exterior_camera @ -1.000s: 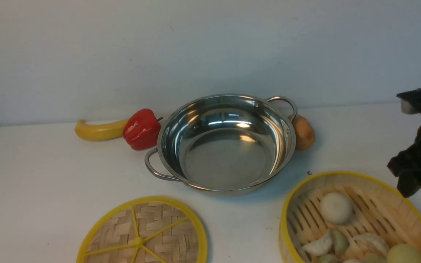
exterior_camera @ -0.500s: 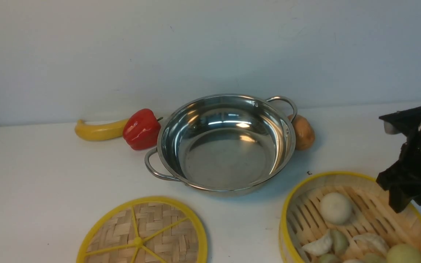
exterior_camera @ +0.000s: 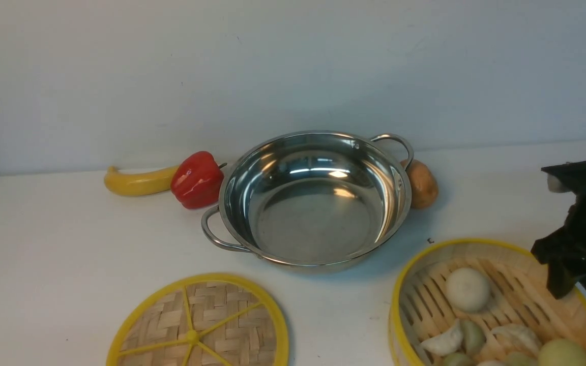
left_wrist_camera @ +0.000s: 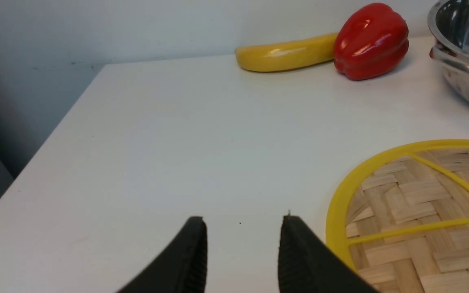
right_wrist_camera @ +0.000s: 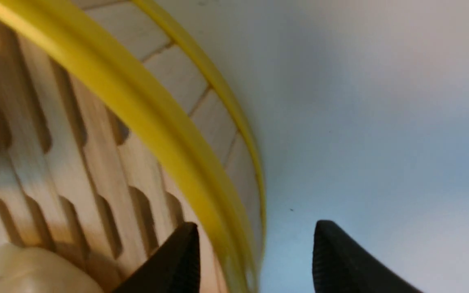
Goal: Place the steamer in the pot on the white table, and put the lid on the steamer.
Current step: 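Reach for and grasp the rim of the bamboo steamer holding the buns with the right gripper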
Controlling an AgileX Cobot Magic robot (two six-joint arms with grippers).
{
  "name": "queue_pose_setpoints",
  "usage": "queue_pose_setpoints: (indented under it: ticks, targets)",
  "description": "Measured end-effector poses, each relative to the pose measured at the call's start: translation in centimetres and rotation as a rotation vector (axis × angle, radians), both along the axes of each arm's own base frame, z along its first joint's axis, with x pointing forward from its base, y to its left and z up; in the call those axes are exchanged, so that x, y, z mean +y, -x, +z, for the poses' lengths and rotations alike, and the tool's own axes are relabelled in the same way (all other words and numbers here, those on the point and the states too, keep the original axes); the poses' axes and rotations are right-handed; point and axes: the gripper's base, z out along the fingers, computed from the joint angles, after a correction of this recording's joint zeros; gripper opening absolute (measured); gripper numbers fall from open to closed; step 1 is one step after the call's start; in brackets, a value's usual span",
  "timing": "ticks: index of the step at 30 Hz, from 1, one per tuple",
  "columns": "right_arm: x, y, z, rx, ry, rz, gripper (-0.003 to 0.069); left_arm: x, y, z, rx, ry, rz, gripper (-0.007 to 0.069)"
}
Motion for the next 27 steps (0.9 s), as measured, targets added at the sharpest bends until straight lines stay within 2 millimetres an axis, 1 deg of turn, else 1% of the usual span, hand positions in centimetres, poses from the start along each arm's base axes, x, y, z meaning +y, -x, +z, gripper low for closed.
queue_pose_setpoints:
  ticks: [6, 10, 15, 20, 24, 27]
  targets:
    - [0.0, -0.1, -0.2, -0.004, -0.002, 0.004, 0.0374, 0.0, 0.0, 0.0, 0.0, 0.0, 0.0, 0.0242]
    - [0.0, -0.1, -0.2, -0.005, -0.002, 0.004, 0.0359, 0.0, 0.0, 0.0, 0.0, 0.0, 0.0, 0.0242]
    - [0.0, -0.2, -1.0, 0.021, -0.001, 0.001, 0.0319, 0.0, 0.0, 0.0, 0.0, 0.0, 0.0, 0.0242]
    - [0.0, -0.2, -1.0, 0.025, -0.003, -0.001, 0.03, 0.0, 0.0, 0.0, 0.0, 0.0, 0.0, 0.0242]
    - [0.2, -0.1, -1.6, 0.056, -0.015, -0.008, 0.0284, 0.0, 0.0, 0.0, 0.0, 0.0, 0.0, 0.0242]
    - [0.2, -0.2, -1.9, 0.065, -0.02, -0.011, 0.0252, 0.0, 0.0, 0.0, 0.0, 0.0, 0.0, 0.0242]
